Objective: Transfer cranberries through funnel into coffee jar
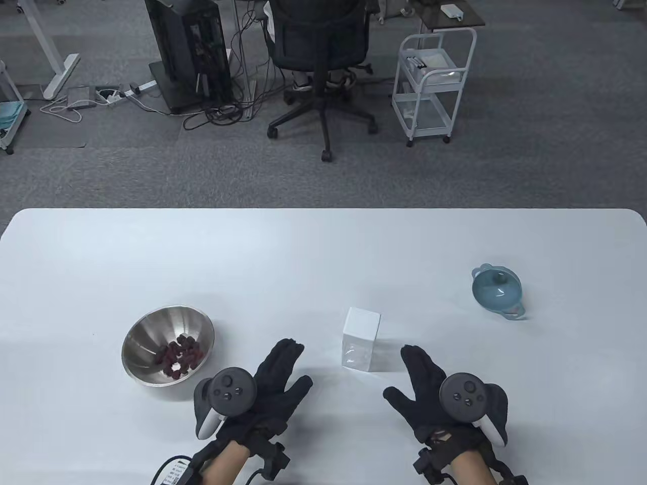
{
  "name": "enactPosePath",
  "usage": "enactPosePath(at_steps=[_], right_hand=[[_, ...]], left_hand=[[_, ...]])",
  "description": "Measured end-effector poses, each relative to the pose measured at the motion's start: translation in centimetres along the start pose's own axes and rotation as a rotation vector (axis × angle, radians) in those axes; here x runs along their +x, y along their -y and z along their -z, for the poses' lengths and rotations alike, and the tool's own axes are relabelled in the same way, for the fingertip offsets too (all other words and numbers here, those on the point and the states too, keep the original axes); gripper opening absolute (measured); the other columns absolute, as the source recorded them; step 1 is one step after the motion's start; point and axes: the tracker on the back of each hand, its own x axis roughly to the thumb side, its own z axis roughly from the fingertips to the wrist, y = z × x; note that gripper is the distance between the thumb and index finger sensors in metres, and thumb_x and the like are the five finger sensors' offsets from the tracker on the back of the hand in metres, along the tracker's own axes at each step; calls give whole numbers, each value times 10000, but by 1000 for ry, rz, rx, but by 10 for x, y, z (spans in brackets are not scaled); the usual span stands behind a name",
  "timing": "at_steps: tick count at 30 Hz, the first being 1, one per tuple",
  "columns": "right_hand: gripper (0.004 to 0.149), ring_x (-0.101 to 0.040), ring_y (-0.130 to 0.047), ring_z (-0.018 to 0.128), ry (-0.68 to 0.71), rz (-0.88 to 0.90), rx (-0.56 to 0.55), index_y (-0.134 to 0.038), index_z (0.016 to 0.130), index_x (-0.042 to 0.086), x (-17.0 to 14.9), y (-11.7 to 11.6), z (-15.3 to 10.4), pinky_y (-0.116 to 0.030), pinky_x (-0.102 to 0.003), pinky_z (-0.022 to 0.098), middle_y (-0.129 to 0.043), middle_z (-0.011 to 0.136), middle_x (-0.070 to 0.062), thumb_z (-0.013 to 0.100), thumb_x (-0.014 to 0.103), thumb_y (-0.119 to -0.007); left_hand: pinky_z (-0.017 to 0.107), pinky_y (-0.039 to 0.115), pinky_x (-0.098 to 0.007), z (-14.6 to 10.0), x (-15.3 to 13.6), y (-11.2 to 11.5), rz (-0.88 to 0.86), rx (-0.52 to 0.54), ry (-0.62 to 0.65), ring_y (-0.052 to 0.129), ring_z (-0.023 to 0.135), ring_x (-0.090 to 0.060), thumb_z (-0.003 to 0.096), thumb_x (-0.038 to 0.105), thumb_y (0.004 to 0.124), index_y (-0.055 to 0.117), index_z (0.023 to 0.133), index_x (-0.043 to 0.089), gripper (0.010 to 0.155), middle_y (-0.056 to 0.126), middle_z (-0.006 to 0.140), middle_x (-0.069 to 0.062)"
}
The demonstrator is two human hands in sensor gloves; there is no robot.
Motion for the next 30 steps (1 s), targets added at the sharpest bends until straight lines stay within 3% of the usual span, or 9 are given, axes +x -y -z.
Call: enactPosePath(at_steps=[13,21,30], right_hand=[[962,-498,-452,1047,-62,8,-3,-325,1093,103,-3,-5,12,-505,-625,700,-364,1184,-214,451,685,-743],[1040,-502,-402,1053,-127,-25,39,-251,1089,92,0,-10,55,-497,-622,702,-295,1184,-218,427,695,-779],[1073,-490,-376,1045,-125,121,109,-252,1083,82,-10,-38,96,-387,-658,712,-320,1165,-213,394,632,-863]], left_hand=[[760,491,-698,0,0,-4,-1,15,6,520,1133,-485,511,681,583,475,1156,193,816,394,1249,-160],[760,488,-697,-1,0,-7,-17,33,5,526,1132,-483,513,677,582,479,1155,190,812,399,1247,-159],[761,477,-702,-1,-3,-12,-22,60,-18,509,1136,-485,514,676,582,477,1155,191,811,399,1247,-158]])
